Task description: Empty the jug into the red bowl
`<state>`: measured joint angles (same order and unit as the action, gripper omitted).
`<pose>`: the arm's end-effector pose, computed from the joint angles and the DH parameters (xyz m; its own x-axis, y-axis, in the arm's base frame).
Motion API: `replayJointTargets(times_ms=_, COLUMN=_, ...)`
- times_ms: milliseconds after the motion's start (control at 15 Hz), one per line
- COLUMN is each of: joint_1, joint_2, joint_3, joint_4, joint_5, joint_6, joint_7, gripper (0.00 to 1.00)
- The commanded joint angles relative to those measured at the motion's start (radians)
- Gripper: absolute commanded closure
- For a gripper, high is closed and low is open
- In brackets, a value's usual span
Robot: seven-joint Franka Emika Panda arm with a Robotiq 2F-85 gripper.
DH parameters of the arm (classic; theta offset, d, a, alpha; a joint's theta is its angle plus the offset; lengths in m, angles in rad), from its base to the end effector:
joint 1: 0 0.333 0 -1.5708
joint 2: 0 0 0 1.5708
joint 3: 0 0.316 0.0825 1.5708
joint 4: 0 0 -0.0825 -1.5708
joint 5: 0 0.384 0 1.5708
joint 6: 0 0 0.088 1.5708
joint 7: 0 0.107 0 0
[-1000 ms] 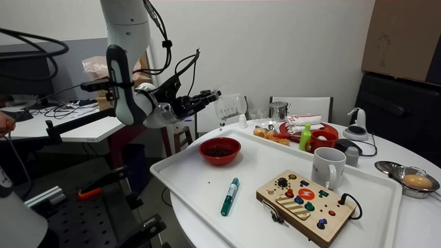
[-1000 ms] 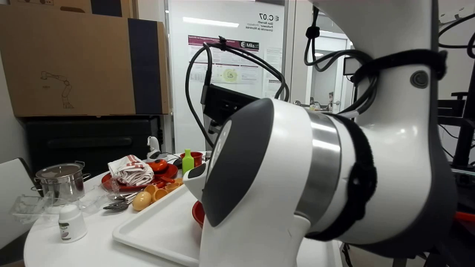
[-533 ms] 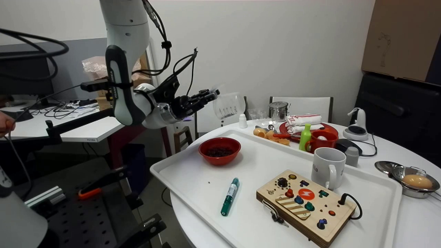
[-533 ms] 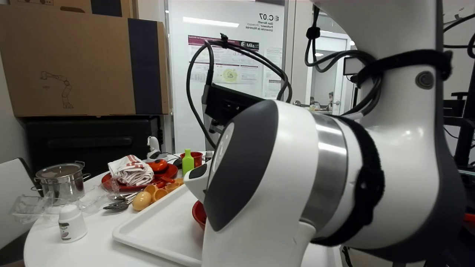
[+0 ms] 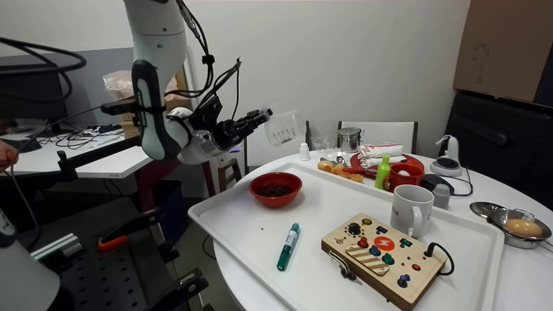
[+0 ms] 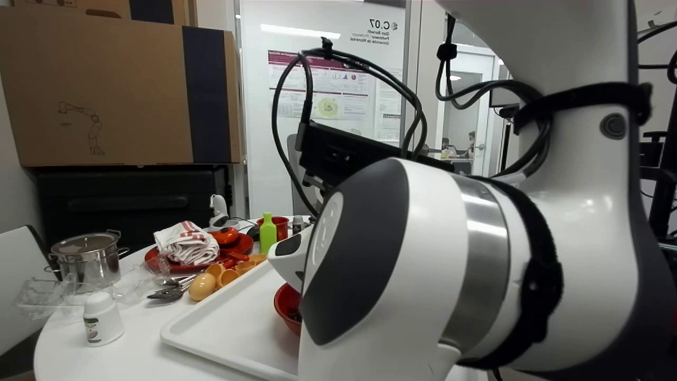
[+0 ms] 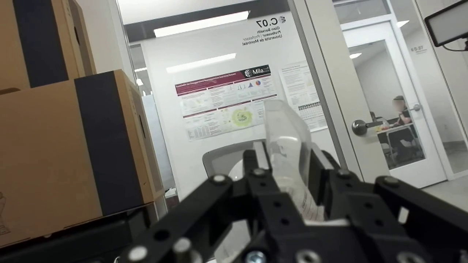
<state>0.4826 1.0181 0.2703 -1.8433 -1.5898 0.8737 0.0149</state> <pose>0.4552 0.2307 0.0675 0.4724 -0.2257 -0.8520 0.7954 0.5256 0.3019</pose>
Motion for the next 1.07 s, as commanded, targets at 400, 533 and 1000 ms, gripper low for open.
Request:
replayJointTargets(times_ms=400, joint_1=0.014, joint_2=0.023, joint_3=-0.006, joint_4=0.009, joint_5=-0.029, joint_6=-0.062, joint_7=0.027, gripper=0.93)
replayJointTargets(times_ms=533, joint_1=0.015, joint_2=0.024, joint_3=-0.006, joint_4=0.008, joint_5=-0.035, joint_6=-0.074, joint_7=0.031, gripper=0.93)
replayJointTargets(times_ms=1000, joint_1=0.025, joint_2=0.036, joint_3=-0.013, joint_4=0.009, joint_5=-0.059, joint_6=-0.121, joint_7=0.049, gripper=0.93)
